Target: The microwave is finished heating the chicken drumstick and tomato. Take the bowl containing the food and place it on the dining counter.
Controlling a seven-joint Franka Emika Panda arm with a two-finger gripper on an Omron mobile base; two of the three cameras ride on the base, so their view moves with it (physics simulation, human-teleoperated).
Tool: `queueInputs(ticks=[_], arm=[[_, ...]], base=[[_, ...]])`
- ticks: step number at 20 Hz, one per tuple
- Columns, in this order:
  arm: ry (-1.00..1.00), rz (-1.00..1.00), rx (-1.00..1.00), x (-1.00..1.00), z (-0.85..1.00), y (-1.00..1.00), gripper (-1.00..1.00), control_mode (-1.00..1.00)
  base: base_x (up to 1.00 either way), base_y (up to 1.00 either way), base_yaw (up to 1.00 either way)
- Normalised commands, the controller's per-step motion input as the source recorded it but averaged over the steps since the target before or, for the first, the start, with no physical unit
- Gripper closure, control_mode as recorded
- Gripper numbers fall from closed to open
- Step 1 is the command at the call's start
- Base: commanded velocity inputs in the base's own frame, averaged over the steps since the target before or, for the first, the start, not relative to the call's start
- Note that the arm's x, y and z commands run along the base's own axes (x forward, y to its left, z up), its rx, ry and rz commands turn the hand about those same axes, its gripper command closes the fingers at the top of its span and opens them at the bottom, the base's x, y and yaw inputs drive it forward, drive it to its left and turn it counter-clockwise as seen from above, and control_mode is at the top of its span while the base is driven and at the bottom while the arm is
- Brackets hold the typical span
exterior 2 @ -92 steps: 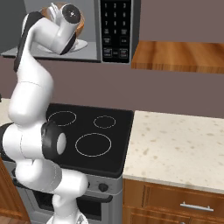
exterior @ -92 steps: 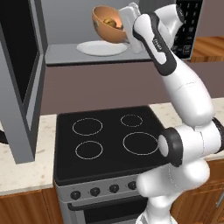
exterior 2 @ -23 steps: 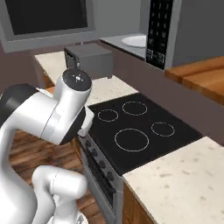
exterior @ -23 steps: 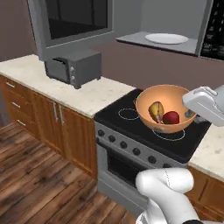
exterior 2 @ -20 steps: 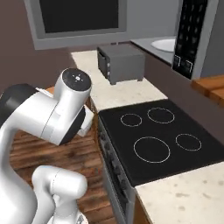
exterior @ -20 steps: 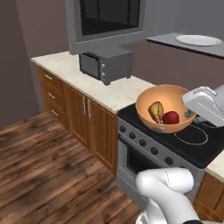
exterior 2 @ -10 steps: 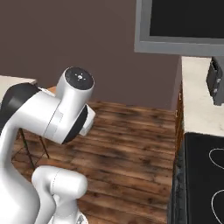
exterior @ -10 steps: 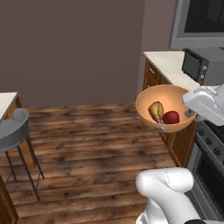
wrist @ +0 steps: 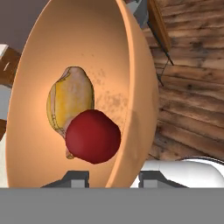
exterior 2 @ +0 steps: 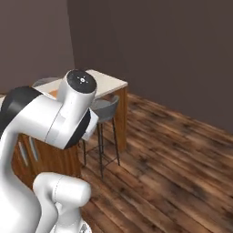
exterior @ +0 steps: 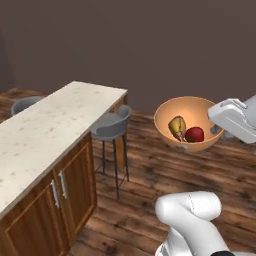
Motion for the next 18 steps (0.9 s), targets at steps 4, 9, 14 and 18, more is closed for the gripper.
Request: queueInputs(ticks=[4, 9, 14, 18], arm=[[0.00, 0.00, 0.00, 0.00, 0.00, 0.00, 1.00, 1.00], [0.00, 0.00, 0.00, 0.00, 0.00, 0.00, 1.00, 1.00], [0.00, 0.00, 0.00, 0.00, 0.00, 0.00, 1.00, 1.00], [0.00, 0.00, 0.00, 0.00, 0.00, 0.00, 1.00, 1.00]], base=[[0.86, 0.10, 0.52], [1.00, 0.01, 0.46], [0.40, 0.33, 0.54], [0.00, 0.59, 0.57]])
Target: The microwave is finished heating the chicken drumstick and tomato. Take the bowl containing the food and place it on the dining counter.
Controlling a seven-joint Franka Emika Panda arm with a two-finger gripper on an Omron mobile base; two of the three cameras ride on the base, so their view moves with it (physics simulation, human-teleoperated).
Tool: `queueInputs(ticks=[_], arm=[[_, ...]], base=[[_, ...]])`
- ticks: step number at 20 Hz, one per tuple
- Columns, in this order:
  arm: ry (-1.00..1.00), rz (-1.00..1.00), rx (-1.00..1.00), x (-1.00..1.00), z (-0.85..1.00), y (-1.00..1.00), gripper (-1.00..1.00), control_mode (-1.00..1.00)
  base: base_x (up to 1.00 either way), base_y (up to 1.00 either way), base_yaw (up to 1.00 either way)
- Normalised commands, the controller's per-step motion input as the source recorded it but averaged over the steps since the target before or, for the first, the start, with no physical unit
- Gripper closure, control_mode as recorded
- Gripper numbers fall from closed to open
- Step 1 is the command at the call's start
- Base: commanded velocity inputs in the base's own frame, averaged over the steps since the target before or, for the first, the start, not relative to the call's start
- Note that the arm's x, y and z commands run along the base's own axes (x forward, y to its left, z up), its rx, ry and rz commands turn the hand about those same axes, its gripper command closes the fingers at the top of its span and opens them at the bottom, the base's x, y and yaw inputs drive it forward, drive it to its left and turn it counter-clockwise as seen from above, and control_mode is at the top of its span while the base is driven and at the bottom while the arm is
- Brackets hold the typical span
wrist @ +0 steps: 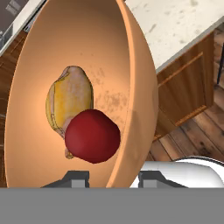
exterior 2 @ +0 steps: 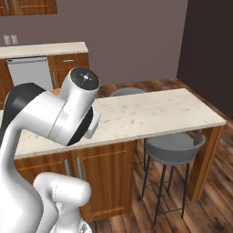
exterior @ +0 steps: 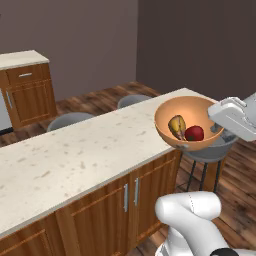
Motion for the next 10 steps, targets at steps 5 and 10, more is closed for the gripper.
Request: queueInputs(ticks=[5, 10], arm=[[0.00, 0.00, 0.00, 0.00, 0.00, 0.00, 1.00, 1.00], [0.00, 0.00, 0.00, 0.00, 0.00, 0.00, 1.00, 1.00]], base=[[0.03, 0.43, 0.56], [0.15, 0.26, 0.47]])
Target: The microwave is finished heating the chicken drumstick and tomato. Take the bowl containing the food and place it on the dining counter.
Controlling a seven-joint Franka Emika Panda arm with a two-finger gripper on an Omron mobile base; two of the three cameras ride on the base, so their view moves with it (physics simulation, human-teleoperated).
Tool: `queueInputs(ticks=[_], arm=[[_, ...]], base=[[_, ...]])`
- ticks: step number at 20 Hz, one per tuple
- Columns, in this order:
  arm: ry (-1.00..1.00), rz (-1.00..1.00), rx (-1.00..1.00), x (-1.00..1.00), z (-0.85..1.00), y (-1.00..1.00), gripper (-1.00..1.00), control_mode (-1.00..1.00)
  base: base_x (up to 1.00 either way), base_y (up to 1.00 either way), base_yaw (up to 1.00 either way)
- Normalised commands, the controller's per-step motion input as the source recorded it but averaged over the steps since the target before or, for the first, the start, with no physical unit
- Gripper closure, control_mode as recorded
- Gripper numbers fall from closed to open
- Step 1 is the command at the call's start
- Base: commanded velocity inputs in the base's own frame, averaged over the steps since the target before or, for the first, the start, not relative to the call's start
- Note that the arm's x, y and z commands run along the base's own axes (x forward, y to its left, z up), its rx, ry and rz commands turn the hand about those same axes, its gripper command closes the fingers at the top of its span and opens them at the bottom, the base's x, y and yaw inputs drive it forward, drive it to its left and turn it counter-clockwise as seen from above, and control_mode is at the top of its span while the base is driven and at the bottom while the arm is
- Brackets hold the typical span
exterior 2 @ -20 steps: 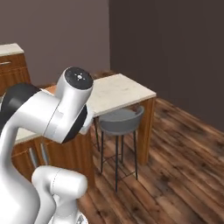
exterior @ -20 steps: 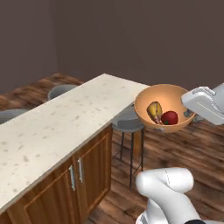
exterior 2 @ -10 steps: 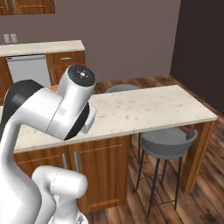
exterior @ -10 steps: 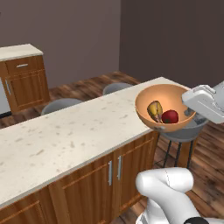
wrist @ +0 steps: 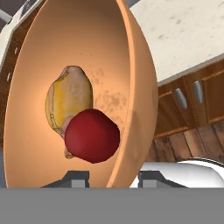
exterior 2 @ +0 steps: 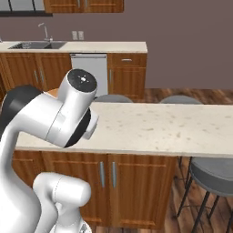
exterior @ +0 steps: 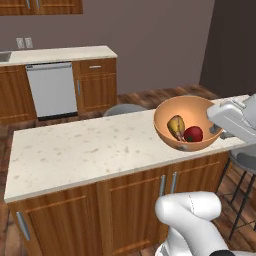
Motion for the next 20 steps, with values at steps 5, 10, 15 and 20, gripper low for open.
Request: queueInputs(ticks=[5, 10, 15, 20], arm=[[-0.01, 0.01, 0.00, 0.17, -0.02, 0.07, 1.00, -1.00], [0.05, 0.00, 0.00, 0.98, -0.41, 0.19, 1.00, -1.00], [0.18, -0.02, 0.05, 1.00, -0.78, 0.20, 1.00, -1.00], [0.12, -0.03, 0.06, 1.00, -0.85, 0.27, 1.00, -1.00]], base=[[-0.04, 0.04, 0.08], [0.00, 0.00, 0.00], [0.00, 0.00, 0.00], [0.00, 0.00, 0.00]])
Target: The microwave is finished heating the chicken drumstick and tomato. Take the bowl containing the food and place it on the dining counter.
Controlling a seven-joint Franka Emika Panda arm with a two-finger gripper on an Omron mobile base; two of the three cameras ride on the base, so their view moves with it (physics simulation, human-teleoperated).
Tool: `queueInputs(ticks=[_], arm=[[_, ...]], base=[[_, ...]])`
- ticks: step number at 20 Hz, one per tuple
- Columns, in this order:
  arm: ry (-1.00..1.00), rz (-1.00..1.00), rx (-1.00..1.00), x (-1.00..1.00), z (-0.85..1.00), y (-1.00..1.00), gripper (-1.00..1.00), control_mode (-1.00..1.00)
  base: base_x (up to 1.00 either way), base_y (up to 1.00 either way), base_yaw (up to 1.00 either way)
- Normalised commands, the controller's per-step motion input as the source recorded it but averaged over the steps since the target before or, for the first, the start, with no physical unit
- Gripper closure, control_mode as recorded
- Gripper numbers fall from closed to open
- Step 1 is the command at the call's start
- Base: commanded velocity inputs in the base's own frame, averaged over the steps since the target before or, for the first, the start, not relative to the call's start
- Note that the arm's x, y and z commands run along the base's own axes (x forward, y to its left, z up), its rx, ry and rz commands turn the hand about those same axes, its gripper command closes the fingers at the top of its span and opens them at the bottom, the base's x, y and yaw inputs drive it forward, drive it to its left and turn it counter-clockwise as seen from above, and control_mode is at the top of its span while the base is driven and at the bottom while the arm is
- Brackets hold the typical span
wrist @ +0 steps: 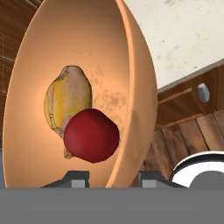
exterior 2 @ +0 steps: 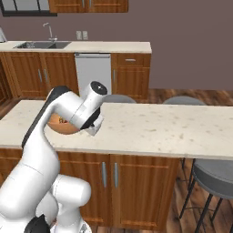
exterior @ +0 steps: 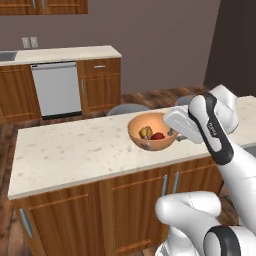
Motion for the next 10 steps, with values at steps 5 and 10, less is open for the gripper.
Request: queueInputs(ticks=[5, 10], arm=[[0.00, -0.10, 0.00, 1.00, -0.37, -0.11, 1.00, -1.00], [0.01, -0.19, 0.00, 0.99, -0.27, -0.43, 1.00, -1.00]], base=[[0.00, 0.00, 0.00], [0.00, 0.00, 0.00]])
